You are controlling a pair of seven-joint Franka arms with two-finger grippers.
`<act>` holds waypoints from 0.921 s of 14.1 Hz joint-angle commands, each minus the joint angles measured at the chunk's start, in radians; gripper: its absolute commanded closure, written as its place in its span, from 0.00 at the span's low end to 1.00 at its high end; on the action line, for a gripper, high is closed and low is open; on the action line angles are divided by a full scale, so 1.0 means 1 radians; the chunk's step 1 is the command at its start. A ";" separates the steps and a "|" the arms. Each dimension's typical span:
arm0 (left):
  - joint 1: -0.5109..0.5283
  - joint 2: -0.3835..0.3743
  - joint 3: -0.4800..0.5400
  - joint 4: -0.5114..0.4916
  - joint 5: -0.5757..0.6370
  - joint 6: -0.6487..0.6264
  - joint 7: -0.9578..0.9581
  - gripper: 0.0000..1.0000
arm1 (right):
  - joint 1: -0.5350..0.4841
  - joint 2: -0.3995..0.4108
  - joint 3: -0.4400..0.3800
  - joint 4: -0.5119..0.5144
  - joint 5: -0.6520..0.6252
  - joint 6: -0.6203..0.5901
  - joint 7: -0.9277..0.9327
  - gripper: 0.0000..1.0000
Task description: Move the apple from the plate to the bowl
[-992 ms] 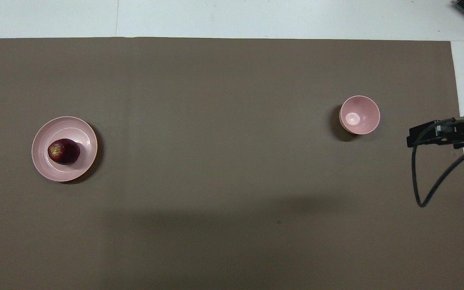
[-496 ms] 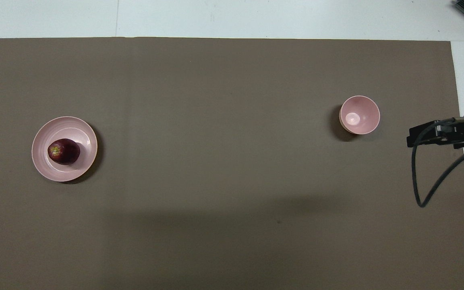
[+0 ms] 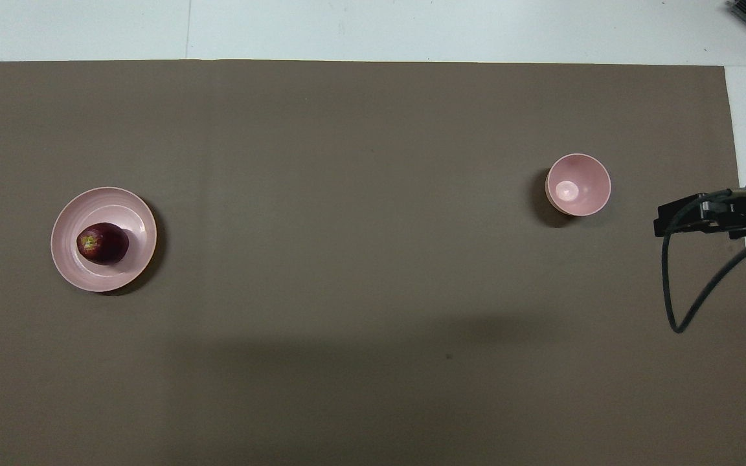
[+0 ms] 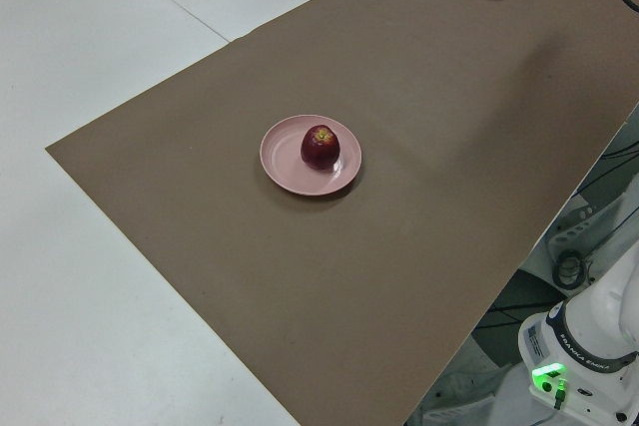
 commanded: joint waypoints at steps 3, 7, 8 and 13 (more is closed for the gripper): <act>-0.003 -0.005 0.003 0.009 0.009 -0.026 -0.010 0.00 | -0.007 -0.022 0.009 -0.021 0.024 -0.003 -0.029 0.00; 0.006 -0.009 0.006 0.004 0.009 -0.021 -0.014 0.00 | -0.010 -0.022 0.008 -0.021 0.024 -0.004 -0.028 0.00; 0.006 -0.015 0.006 -0.019 0.009 -0.003 -0.011 0.00 | -0.008 -0.022 0.008 -0.021 0.024 -0.003 -0.028 0.00; 0.006 -0.068 0.007 -0.258 0.007 0.274 0.021 0.00 | -0.008 -0.022 0.008 -0.021 0.024 -0.006 -0.029 0.00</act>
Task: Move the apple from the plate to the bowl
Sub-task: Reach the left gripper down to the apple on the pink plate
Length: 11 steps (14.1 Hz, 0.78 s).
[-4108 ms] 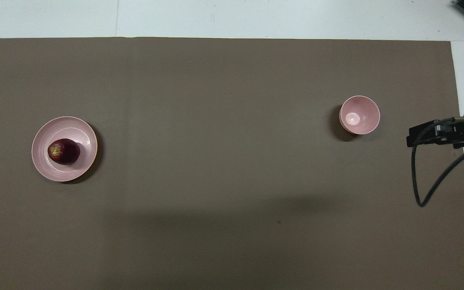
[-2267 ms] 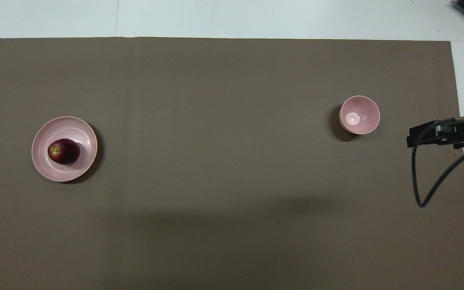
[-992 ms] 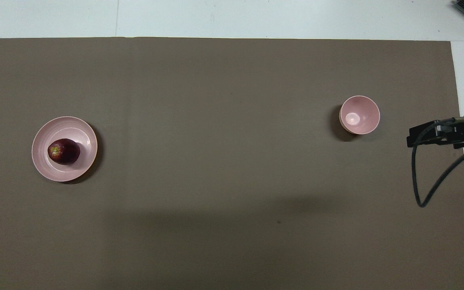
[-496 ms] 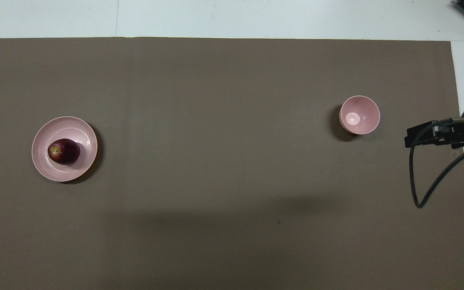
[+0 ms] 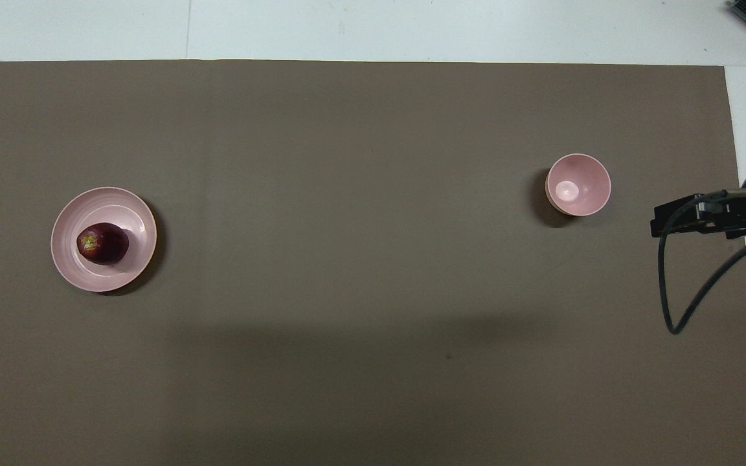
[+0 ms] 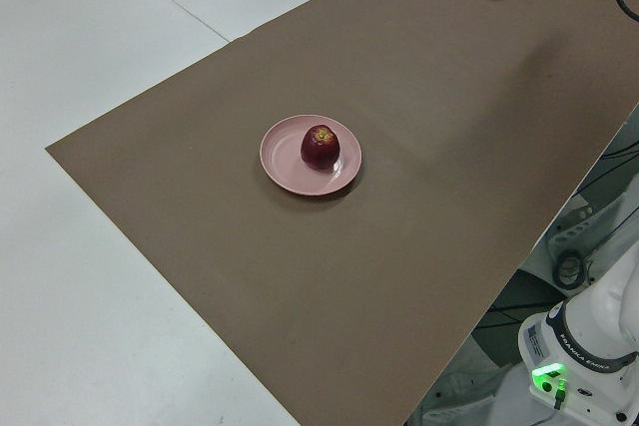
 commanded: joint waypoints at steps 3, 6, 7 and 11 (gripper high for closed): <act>0.004 -0.046 -0.001 -0.274 0.007 0.176 0.025 0.00 | -0.012 -0.022 0.002 -0.021 0.024 -0.004 -0.026 0.00; 0.007 -0.058 0.002 -0.417 0.007 0.355 0.031 0.00 | -0.019 -0.020 0.002 -0.021 0.024 -0.004 -0.025 0.00; 0.022 -0.057 0.004 -0.449 0.007 0.391 0.040 0.00 | -0.021 -0.020 0.002 -0.021 0.024 -0.003 -0.028 0.00; 0.062 -0.044 0.002 -0.582 0.007 0.562 0.091 0.00 | -0.021 -0.020 0.000 -0.021 0.024 -0.004 -0.026 0.00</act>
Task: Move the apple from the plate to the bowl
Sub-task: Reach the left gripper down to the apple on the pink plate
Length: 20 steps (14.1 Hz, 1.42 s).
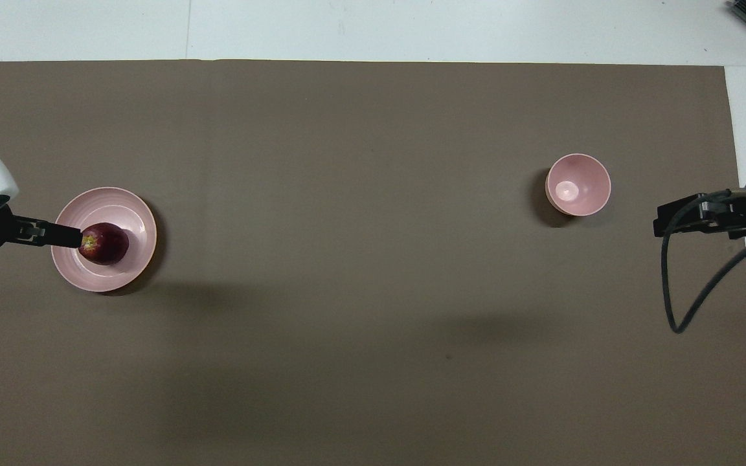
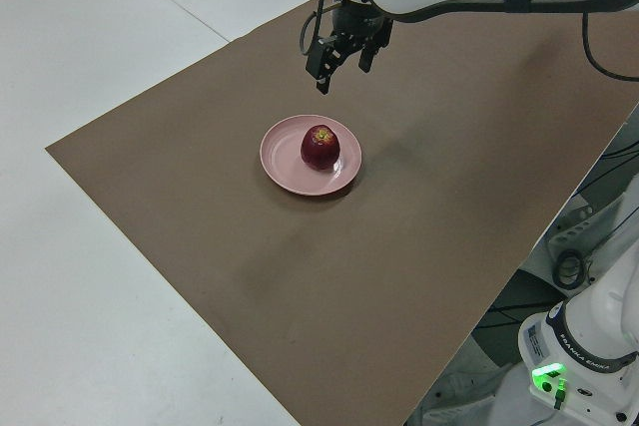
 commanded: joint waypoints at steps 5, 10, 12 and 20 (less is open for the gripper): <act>0.014 -0.012 -0.003 -0.257 0.007 0.290 0.043 0.00 | -0.018 -0.026 0.005 -0.028 0.021 0.006 -0.029 0.00; 0.005 0.139 -0.003 -0.265 0.007 0.540 0.041 0.00 | -0.004 0.001 0.007 -0.030 0.050 0.020 0.008 0.00; 0.007 0.152 -0.003 -0.268 0.007 0.548 0.043 0.00 | 0.001 0.030 0.011 -0.027 0.084 0.026 0.050 0.00; 0.016 0.187 -0.003 -0.214 0.010 0.548 0.087 1.00 | 0.094 0.130 0.017 -0.033 0.260 0.125 0.350 0.00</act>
